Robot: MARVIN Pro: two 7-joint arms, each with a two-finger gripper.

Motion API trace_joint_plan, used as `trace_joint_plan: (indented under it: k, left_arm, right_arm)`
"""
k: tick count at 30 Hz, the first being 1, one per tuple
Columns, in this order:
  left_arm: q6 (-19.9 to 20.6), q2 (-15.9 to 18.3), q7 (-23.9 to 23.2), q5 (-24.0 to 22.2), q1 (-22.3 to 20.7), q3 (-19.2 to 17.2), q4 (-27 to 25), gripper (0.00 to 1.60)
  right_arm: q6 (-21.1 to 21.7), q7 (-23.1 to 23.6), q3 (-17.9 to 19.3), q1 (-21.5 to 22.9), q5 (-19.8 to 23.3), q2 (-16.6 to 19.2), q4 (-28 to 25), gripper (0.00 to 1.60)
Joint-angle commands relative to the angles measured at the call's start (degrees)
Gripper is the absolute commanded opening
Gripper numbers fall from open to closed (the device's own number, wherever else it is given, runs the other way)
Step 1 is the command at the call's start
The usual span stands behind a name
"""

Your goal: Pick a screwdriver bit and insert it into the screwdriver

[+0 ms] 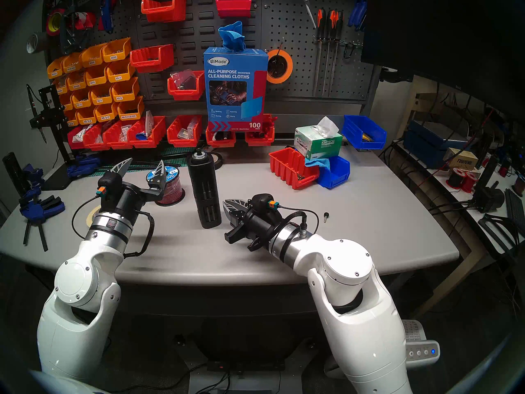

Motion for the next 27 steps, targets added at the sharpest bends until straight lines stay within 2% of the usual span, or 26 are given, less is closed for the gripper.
trace_joint_plan:
  k: [1,4,6,10,11,27]
  left_arm:
    - [-0.72,-0.04,0.08,0.12,-0.67,-0.14,-1.75,1.6]
    - [-0.72,0.01,0.12,0.09,-0.67,-0.13,-1.75,1.6]
    - [-0.73,0.04,0.16,0.08,-0.67,-0.12,-1.75,1.6]
    - [-0.73,0.1,0.21,0.05,-0.66,-0.1,-1.75,1.6]
    - [-0.74,0.11,0.22,0.04,-0.66,-0.09,-1.75,1.6]
    - [-0.77,0.32,0.4,-0.07,-0.65,-0.03,-1.75,1.6]
  right_arm:
    - [0.57,1.53,0.43,1.58,1.55,-0.05,-1.56,1.05]
    - [0.92,1.97,0.71,1.73,1.77,-0.08,-1.48,1.14]
    - [1.16,2.21,0.82,1.83,1.8,-0.08,-1.46,1.04]
    - [1.53,2.61,0.89,2.05,1.76,-0.06,-1.43,1.01]
    - [1.65,2.75,0.85,2.16,1.71,-0.03,-1.4,0.83]
    - [2.23,6.63,1.29,4.15,2.48,1.09,-0.18,0.65]
